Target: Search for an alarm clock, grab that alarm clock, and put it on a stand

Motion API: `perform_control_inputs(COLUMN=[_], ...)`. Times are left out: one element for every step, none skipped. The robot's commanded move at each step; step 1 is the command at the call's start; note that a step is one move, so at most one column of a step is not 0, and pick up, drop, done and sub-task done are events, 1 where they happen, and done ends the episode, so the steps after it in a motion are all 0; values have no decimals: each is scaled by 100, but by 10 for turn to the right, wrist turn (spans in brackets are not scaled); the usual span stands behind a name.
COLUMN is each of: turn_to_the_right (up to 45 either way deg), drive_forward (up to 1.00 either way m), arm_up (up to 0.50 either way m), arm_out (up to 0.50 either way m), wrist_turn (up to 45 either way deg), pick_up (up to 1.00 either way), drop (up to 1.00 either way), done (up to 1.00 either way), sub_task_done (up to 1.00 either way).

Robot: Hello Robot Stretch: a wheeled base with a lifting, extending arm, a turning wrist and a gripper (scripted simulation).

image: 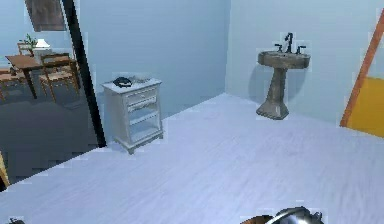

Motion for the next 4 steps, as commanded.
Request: perform_control_inputs(turn_to_the_right=[-300, 0, -150, 0], drive_forward=[0, 100, 0, 15], arm_up=[0, 0, 0, 0], arm_out=[0, 0, 0, 0], wrist_turn=[0, 0, 0, 0], pick_up=[0, 0, 0, 0], drop=[0, 0, 0, 0], done=[0, 0, 0, 0], sub_task_done=[0, 0, 0, 0])
